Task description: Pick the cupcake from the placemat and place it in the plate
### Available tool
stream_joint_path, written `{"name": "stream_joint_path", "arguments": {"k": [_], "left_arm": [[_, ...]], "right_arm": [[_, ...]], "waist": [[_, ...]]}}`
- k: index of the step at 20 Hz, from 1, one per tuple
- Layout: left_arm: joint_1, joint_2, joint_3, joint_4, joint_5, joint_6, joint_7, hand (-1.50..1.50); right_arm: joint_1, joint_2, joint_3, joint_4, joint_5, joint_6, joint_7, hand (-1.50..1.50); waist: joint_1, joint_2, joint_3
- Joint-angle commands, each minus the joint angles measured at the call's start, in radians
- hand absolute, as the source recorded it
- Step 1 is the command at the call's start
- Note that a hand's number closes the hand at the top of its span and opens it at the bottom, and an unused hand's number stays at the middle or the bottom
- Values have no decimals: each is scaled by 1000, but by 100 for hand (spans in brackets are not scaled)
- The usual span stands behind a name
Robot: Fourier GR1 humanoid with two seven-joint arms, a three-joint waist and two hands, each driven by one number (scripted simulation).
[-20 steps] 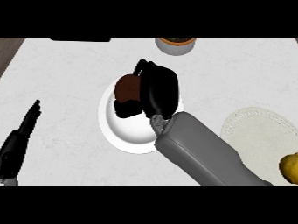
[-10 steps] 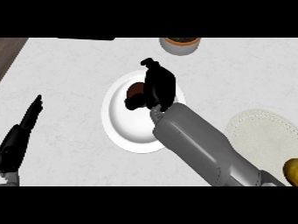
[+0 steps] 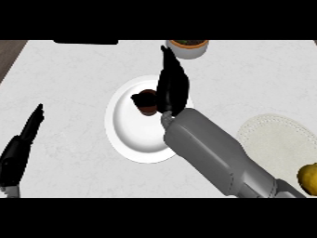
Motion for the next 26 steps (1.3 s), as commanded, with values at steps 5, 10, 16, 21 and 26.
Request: {"name": "stream_joint_path", "arguments": {"k": [5, 10, 16, 21, 26], "left_arm": [[54, -17, 8, -61, -2, 20, 32, 0], [63, 31, 62, 14, 17, -3, -56, 0], [57, 9, 47, -5, 8, -3, -25, 0], [84, 16, 52, -86, 31, -42, 18, 0], [52, 1, 50, -38, -5, -21, -8, 0]], "right_arm": [[139, -51, -127, -165, 52, -220, 7, -150], [345, -143, -158, -477, -37, -225, -136, -150], [670, -300, -123, -754, -181, -203, -412, -150], [841, -408, -202, -839, -385, -119, -646, -150], [924, -393, -356, -780, -533, 6, -838, -150]], "waist": [[-52, -15, 1], [-63, -13, 1], [-49, -7, 1], [-40, -6, 1], [-39, -5, 1]]}}
